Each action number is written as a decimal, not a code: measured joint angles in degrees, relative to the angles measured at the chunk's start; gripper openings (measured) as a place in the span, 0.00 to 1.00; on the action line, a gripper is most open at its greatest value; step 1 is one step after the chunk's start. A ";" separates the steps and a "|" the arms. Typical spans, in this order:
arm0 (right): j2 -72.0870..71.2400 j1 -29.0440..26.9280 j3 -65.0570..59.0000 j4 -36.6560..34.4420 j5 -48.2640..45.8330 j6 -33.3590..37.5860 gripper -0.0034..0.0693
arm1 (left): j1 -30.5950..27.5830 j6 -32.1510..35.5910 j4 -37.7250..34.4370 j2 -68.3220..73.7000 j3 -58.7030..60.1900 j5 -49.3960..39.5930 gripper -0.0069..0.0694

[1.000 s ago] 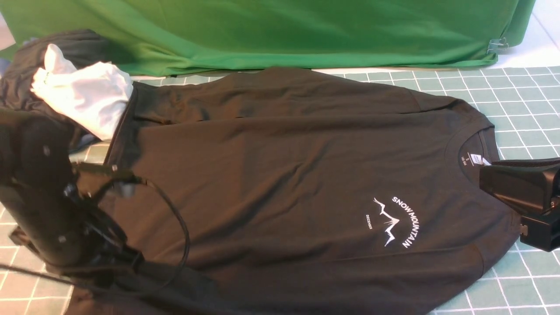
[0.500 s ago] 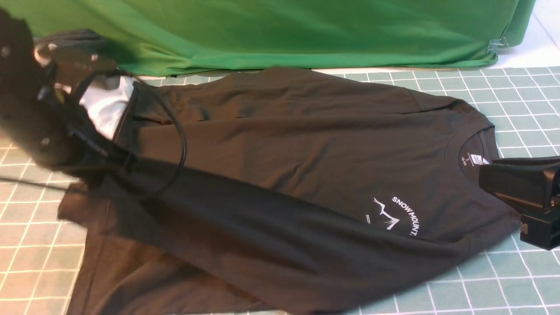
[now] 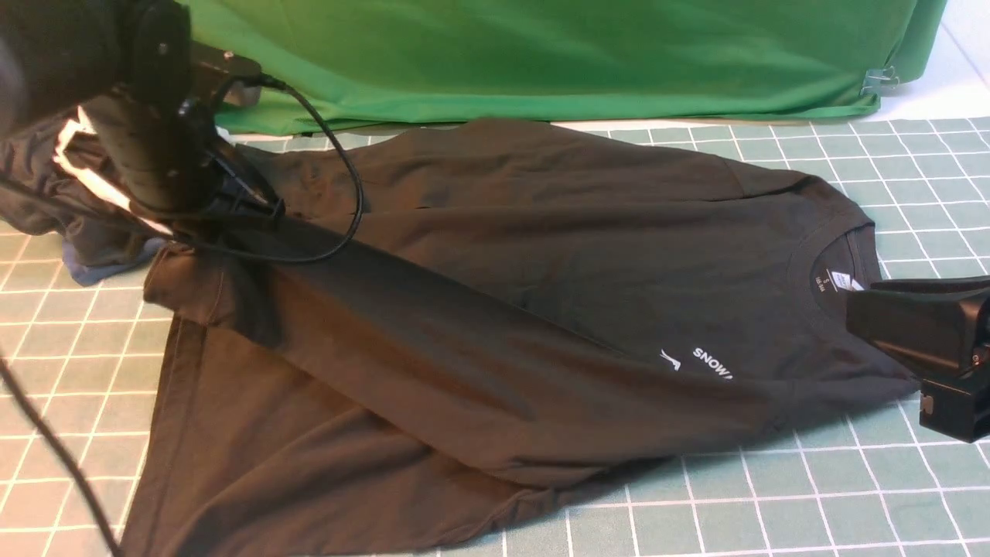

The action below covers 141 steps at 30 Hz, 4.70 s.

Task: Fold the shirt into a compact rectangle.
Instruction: 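Fold the left side of the black T-shirt inward over its body, then grab the top left corner of the dark shirt with the left gripper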

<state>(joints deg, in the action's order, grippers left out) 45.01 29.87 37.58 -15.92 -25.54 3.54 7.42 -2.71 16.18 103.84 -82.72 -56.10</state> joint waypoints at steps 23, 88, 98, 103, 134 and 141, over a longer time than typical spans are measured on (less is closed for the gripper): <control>11.22 0.00 6.26 0.16 -18.13 -3.54 0.37 | 0.00 -2.05 6.68 5.10 -2.22 3.73 0.67; 44.88 9.80 7.71 9.62 -15.10 2.45 0.08 | 1.12 0.13 -20.31 -30.03 35.59 8.18 0.10; 37.94 9.80 0.78 7.83 -21.07 -0.28 0.08 | 1.12 -1.16 -20.31 -30.49 35.59 8.05 0.10; 37.54 9.80 -0.25 7.53 -17.55 -1.50 0.15 | 1.06 -2.00 -20.31 -30.49 35.59 10.26 0.10; 23.09 9.80 6.00 7.79 -19.43 -3.54 0.42 | 2.10 0.95 -10.28 3.65 10.83 18.23 0.95; 23.09 9.85 6.00 7.79 -19.12 -3.54 0.42 | 2.16 2.37 -10.45 6.95 10.83 18.23 0.79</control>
<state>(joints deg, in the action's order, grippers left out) 68.10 39.71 43.58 -8.13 -44.66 0.00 9.58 -0.34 5.73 110.79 -71.89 -37.87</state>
